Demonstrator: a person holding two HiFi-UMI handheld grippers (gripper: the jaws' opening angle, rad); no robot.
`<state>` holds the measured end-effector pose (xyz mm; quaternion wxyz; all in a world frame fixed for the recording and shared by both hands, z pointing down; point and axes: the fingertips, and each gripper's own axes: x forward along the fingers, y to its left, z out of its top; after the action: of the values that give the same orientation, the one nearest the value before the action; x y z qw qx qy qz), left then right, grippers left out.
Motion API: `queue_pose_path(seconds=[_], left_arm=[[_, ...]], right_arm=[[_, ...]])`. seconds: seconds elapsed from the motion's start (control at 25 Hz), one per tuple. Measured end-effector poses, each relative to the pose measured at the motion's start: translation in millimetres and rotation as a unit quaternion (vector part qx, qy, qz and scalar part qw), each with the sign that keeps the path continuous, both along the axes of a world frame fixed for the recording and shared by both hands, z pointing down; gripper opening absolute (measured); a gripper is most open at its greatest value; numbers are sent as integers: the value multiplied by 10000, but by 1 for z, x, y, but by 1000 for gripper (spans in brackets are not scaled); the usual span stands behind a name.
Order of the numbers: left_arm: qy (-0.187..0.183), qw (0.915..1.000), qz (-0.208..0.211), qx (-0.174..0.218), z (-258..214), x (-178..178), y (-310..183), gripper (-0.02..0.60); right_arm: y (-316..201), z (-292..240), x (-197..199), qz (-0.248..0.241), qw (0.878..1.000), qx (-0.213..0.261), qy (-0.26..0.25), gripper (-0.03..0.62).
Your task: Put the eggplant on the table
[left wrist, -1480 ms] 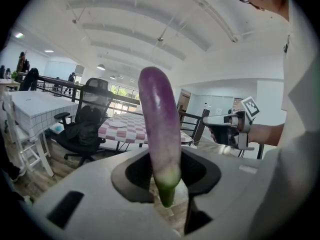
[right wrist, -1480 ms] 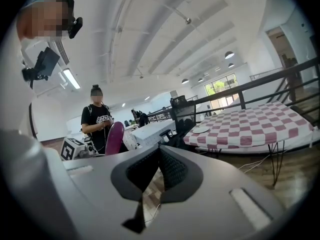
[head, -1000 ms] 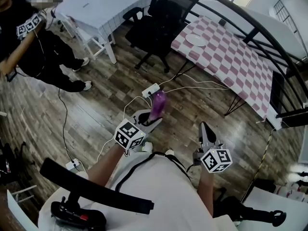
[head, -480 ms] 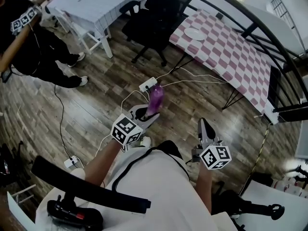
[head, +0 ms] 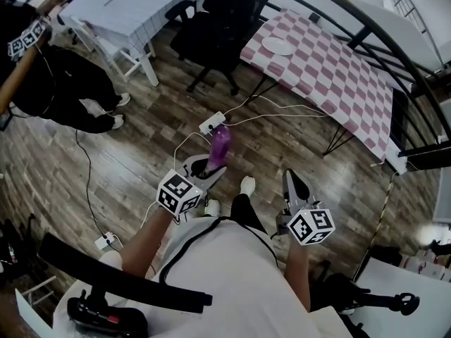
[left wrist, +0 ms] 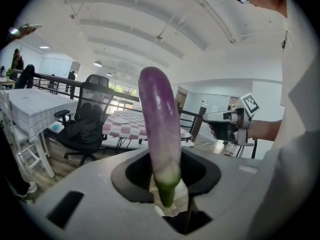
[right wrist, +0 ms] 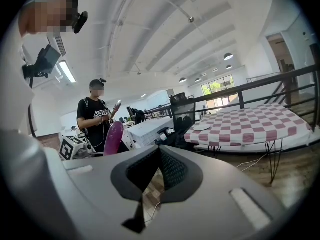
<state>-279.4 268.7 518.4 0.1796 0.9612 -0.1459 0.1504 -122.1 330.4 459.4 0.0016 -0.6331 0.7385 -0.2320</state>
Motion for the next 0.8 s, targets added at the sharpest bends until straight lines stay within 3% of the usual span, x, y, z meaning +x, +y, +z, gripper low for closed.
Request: queue_pose_path(seconds=[0.32, 0.8], left_arm=[[-69, 9999, -70, 83, -4, 19, -24, 129], [-141, 9997, -83, 165, -8, 83, -73, 129]], right_arm=[[-27, 0, 20, -103, 9999, 59, -35, 6], [-85, 3, 80, -171, 9998, 108, 90, 6]])
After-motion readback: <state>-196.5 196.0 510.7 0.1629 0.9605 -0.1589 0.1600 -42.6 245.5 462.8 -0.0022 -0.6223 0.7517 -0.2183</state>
